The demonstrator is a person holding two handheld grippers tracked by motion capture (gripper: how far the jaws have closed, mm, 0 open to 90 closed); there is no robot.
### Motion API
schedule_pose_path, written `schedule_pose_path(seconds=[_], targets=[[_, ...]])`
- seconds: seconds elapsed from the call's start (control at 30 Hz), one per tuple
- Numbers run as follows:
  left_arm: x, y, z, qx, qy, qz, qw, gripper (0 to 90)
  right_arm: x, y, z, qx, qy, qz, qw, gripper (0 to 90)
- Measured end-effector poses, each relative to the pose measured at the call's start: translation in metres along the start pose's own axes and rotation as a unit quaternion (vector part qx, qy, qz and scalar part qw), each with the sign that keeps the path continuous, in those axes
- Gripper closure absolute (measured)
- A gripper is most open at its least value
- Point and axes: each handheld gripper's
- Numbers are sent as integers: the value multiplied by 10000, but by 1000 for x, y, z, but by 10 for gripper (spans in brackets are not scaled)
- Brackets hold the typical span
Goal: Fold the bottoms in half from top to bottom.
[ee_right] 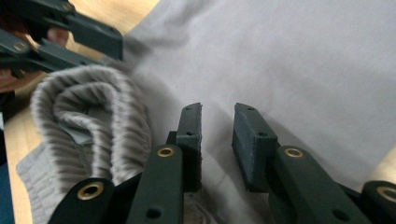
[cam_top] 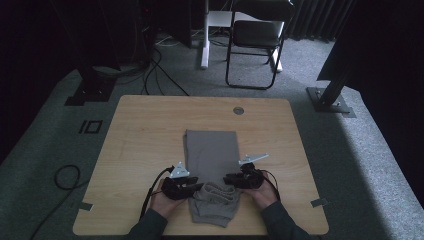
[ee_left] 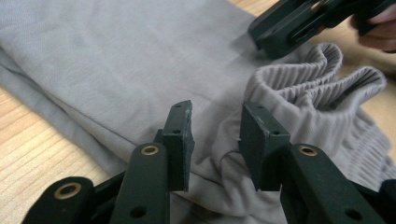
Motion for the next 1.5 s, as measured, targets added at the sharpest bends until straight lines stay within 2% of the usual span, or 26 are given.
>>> schedule_pose_path(seconds=[0.07, 0.1, 0.23, 0.3, 0.33, 0.43, 0.6, 0.67, 0.7, 0.73, 0.83, 0.97, 1.03, 1.07, 1.27, 1.5], targets=[[4, 0, 1, -94, 89, -82, 9999, 642, -1, -2, -2, 15, -51, 84, 10000, 718], [6, 0, 2, -132, 134, -46, 9998, 637, -1, -3, -4, 30, -67, 125, 9999, 717], [6, -8, 11, -78, 184, 262, 9995, 631, 1, -15, -11, 62, -98, 324, 9994, 715], [2, -12, 14, -19, 131, 402, 9991, 631, 2, -22, -15, 179, -136, 379, 9990, 714], [-2, -12, 15, 23, 106, 422, 9991, 631, 3, -25, -16, 242, -146, 416, 9987, 713], [-11, -6, 11, -30, -50, 391, 9992, 629, 5, -29, -19, 366, -153, 436, 9983, 701], [-17, -6, 6, -8, -138, 392, 9991, 618, 8, -24, -17, 300, 41, 166, 9994, 629], [-17, -6, 6, -8, -138, 392, 9991, 618, 8, -22, -16, 276, 71, 94, 9995, 629], [-15, -12, 7, 56, -73, 472, 9988, 618, 8, -22, -16, 276, 71, 94, 9995, 620], [-14, -14, 8, 82, -37, 504, 9987, 615, 8, -16, -13, 231, 155, -105, 9996, 588], [-11, -21, 13, 100, -1, 623, 9980, 608, 6, -10, -9, 285, 215, -505, 9981, 563], [-8, -33, 20, 198, 105, 773, 9968, 609, 3, -2, -3, 264, 316, -808, 9959, 539], [-6, -36, 22, 219, 136, 815, 9963, 609, 2, 0, -1, 231, 334, -856, 9955, 536], [-4, -40, 25, 287, 211, 871, 9956, 609, 1, 2, 0, 204, 355, -878, 9953, 535], [0, -59, 35, 404, 297, 1105, 9926, 598, 0, 14, 11, 86, 534, -1113, 9923, 527], [2, -91, 50, 559, 451, 1400, 9875, 593, -11, 38, 34, -160, 694, -1388, 9878, 560]])
Point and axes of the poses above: each handheld gripper's, and its own axes: x roughly backward along the jaws, z roughly out of its top, y roughly to its right, and after that the axes turned 13 degrees about -z, right-handed
